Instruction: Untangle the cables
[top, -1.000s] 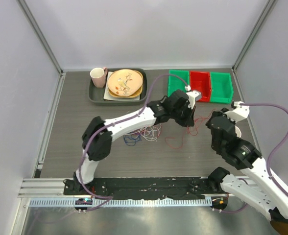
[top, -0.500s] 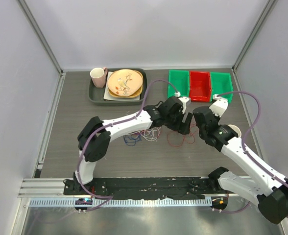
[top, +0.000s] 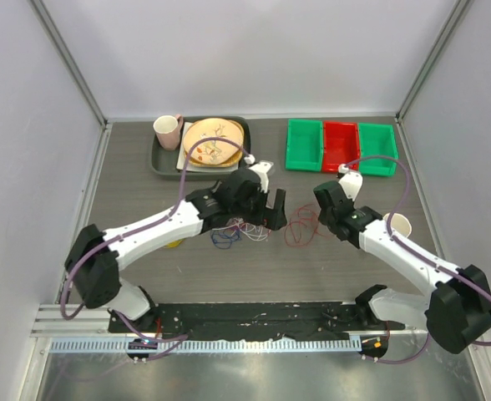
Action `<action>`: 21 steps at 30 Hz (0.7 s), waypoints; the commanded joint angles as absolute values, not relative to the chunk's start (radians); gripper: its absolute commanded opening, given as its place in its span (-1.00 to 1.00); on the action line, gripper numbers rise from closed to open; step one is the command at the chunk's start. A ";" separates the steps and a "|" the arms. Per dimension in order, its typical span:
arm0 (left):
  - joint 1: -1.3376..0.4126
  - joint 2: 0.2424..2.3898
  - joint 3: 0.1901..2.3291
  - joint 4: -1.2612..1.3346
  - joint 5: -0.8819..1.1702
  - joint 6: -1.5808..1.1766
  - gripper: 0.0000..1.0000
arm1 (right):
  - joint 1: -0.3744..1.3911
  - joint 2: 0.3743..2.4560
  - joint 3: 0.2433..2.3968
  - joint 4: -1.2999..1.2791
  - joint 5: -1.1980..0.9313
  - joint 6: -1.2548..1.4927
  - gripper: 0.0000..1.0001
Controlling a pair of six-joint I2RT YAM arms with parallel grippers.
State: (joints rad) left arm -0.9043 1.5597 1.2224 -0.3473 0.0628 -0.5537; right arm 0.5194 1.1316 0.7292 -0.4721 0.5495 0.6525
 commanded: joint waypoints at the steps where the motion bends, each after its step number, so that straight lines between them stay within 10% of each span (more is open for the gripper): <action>1: -0.870 1.399 1.125 -0.330 -0.038 -0.591 0.99 | 0.512 1.169 0.736 -0.414 0.535 0.640 -0.38; 5: -0.833 1.277 1.017 -0.371 -0.132 -0.621 1.00 | 0.512 1.166 0.745 -0.411 0.493 0.612 0.51; 8: -0.805 1.184 0.933 -0.365 -0.167 -0.646 1.00 | 0.511 1.132 0.749 -0.396 0.419 0.554 0.75; 21: -0.776 1.054 0.836 -0.379 -0.227 -0.661 0.99 | 0.570 1.267 0.827 -0.285 0.305 0.520 0.88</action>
